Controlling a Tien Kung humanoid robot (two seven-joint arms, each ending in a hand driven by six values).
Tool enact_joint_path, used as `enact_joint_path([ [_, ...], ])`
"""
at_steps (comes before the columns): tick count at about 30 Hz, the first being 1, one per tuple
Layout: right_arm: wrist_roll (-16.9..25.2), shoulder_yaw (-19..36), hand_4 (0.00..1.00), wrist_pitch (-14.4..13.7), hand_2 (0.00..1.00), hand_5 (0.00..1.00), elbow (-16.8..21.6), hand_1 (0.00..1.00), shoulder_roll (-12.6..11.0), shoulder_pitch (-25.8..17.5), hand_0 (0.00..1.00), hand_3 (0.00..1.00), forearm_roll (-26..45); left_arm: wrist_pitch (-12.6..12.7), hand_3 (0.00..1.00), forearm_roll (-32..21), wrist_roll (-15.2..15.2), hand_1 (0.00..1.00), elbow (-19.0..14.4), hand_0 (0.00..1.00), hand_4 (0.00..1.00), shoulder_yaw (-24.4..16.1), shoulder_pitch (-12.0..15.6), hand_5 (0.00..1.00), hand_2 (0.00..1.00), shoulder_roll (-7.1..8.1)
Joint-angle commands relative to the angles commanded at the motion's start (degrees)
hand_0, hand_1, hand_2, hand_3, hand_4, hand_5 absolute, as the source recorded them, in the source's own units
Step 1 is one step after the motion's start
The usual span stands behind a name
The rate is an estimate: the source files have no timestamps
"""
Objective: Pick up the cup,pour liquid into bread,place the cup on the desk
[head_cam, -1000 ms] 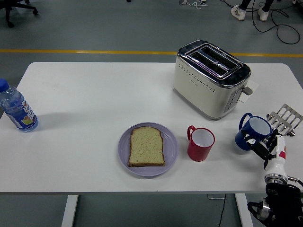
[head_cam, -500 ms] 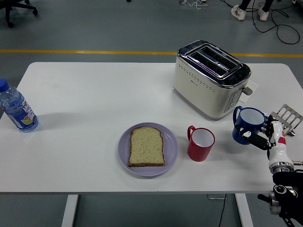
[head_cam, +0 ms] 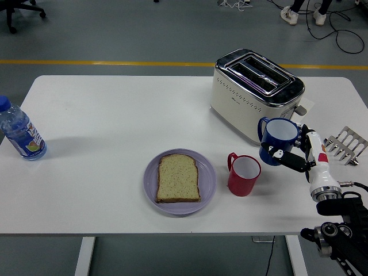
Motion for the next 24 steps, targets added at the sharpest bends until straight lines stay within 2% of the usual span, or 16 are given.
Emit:
enact_joint_path([
  [7, -4.6, -2.8, 0.766, 1.3, 0.496, 0.002, 3.2, 0.294, -0.5, 2.5, 0.291, 0.526, -2.3, 0.0, 0.569, 0.0, 0.0, 0.650, 0.0, 0.639, 0.331, -0.1, 0.0, 0.841, 0.669, 0.06],
  [14, -10.6, -8.8, 0.769, 5.6, 0.496, 0.002, 5.7, 0.297, -2.6, 6.5, 0.286, 0.521, -7.4, 0.0, 0.568, -0.3, 0.1, 0.650, 0.1, 0.639, 0.332, 0.4, 0.2, 0.840, 0.668, 0.08],
  [18, -11.8, -10.8, 0.771, 7.2, 0.498, 0.002, 5.0, 0.301, -2.8, 8.5, 0.296, 0.517, -8.0, 0.0, 0.568, -0.5, 0.1, 0.650, 0.2, 0.639, 0.332, 0.8, 0.4, 0.839, 0.669, 0.10],
  [24, -14.4, -14.6, 0.769, 9.0, 0.499, 0.002, 3.4, 0.307, -1.6, 13.2, 0.296, 0.518, -10.7, 0.0, 0.568, -0.8, 0.1, 0.651, 0.3, 0.640, 0.333, 1.3, 0.6, 0.840, 0.668, 0.16],
])
